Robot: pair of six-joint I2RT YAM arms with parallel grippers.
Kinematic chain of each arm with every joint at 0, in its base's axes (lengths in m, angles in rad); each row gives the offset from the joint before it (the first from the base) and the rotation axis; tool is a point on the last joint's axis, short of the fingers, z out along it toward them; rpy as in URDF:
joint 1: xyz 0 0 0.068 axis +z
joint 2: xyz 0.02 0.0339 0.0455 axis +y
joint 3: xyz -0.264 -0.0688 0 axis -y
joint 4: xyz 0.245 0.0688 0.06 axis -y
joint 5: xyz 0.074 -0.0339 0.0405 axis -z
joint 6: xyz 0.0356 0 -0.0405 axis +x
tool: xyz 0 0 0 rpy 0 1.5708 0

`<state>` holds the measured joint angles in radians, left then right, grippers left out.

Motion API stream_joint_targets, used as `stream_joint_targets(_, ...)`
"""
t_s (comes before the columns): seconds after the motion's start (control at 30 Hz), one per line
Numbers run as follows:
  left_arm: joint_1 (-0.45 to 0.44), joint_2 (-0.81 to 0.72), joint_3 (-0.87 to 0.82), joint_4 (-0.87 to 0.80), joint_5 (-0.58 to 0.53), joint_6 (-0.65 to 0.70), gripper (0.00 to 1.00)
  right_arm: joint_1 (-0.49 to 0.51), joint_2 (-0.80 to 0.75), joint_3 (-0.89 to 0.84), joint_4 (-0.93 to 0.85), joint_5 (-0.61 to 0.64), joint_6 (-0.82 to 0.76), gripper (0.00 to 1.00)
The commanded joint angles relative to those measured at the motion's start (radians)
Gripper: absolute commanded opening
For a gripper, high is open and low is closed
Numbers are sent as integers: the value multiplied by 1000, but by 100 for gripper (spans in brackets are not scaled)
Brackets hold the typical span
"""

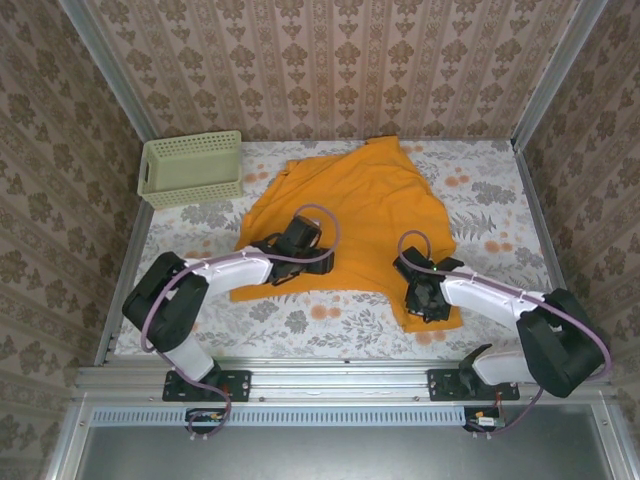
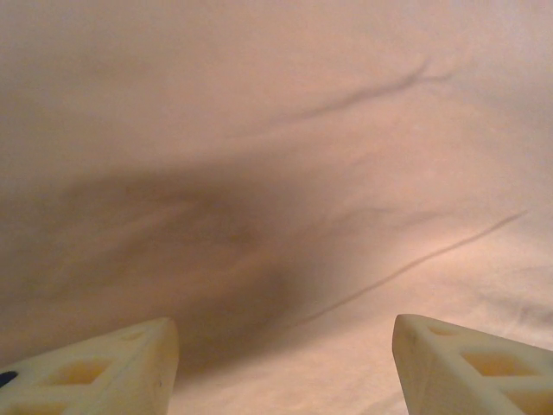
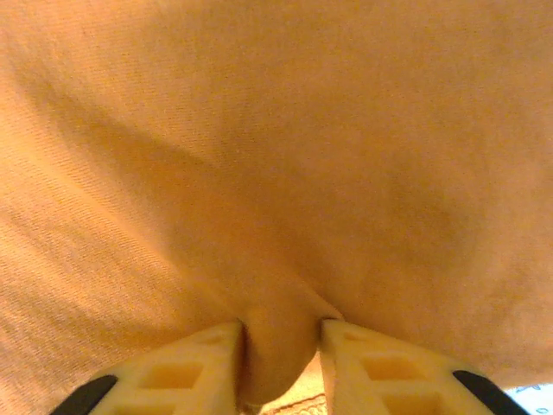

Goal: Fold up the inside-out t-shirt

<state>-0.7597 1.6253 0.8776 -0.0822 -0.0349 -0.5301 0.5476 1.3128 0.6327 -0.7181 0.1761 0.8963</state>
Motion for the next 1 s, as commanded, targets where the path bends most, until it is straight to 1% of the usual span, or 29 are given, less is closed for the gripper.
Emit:
stream_joint_targets(0.0,40,-53,-17,-22,-19,40,68,0,-58,-4,-76,59,16,18)
stream_joint_targets(0.03,48,-59,-18,-30,-25,46,68,-6,-67,1,-93,67,15,9)
stream_joint_targets(0.07,55,-68,-19,-36,-31,52,69,-9,-82,5,-112,80,18,5)
stream_joint_targets(0.13,74,-72,-25,-45,-22,50,70,-22,-120,1,-147,109,25,1)
stream_joint_targets(0.23,67,-77,-42,-51,7,36,70,-81,-224,-19,-193,114,17,0)
stream_joint_targets(0.3,22,-87,-66,-49,-4,13,71,-150,-311,-25,-216,80,-21,0)
stream_joint_targets(0.33,-2,-90,-74,-51,-5,-1,71,-176,-337,-27,-203,38,-40,0)
stream_joint_targets(0.37,-32,-90,-82,-53,1,-17,70,-196,-355,-16,-212,26,-48,0)
stream_joint_targets(0.4,-61,-96,-89,-51,6,-28,70,-203,-364,8,-236,42,-53,0)
stream_joint_targets(0.43,-85,-109,-93,-53,6,-33,70,-205,-367,31,-242,53,-60,8)
stream_joint_targets(0.47,-107,-131,-87,-68,-6,-32,70,-204,-365,56,-240,67,-73,22)
stream_joint_targets(0.5,-111,-158,-75,-90,-15,-28,71,-204,-353,87,-241,89,-85,31)
stream_joint_targets(0.57,-85,-206,-37,-127,-32,1,74,-203,-316,156,-213,106,-125,43)
stream_joint_targets(0.63,-23,-222,22,-174,-70,39,77,-204,-256,230,-174,106,-158,55)
stream_joint_targets(0.7,62,-182,110,-233,-104,65,80,-203,-172,310,-104,81,-204,62)
stream_joint_targets(0.77,136,-111,193,-270,-139,78,81,-205,-74,385,-39,56,-244,66)
stream_joint_targets(0.83,207,-23,271,-279,-146,88,81,-207,42,468,0,43,-272,67)
stream_joint_targets(0.9,268,78,358,-274,-141,96,81,-214,193,570,26,29,-302,67)
stream_joint_targets(0.97,298,163,430,-251,-117,112,81,-227,311,658,38,10,-321,67)
